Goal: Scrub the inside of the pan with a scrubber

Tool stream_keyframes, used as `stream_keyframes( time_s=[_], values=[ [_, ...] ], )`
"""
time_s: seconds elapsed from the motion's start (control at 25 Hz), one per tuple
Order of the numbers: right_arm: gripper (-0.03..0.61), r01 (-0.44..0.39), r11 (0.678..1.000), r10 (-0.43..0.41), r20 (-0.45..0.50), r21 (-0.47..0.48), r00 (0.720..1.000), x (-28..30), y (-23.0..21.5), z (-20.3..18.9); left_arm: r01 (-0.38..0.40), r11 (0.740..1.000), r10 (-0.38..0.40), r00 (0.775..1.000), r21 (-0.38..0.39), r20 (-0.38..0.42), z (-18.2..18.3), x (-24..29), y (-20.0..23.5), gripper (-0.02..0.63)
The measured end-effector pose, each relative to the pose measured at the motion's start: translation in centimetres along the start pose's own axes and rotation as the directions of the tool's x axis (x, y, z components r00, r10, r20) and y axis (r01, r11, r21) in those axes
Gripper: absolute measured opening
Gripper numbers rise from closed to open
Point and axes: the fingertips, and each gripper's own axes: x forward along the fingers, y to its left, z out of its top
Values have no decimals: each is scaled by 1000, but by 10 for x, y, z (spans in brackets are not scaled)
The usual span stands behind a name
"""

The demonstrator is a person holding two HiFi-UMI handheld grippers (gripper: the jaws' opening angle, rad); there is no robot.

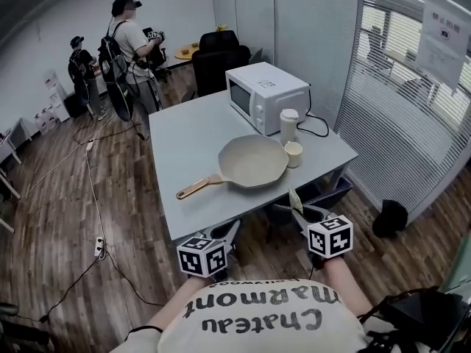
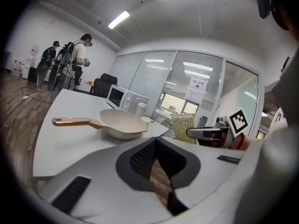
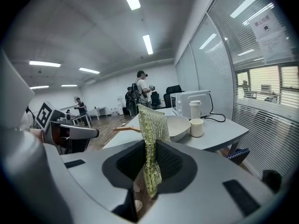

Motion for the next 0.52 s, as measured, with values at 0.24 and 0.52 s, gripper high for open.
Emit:
stream_keyframes(
  time_s=[0.24,0.52],
  values=[
    [67,11,1000,-11,3,4,1000,-24,-8,-13,-8,1000,8,1000,-17,2,-18,-10,-20,-6],
    [67,4,1000,-5,-26,-19,1000,-40,1,-34,-20,1000,20,1000,-24,5,-36,-26,-32,-6]
  ],
)
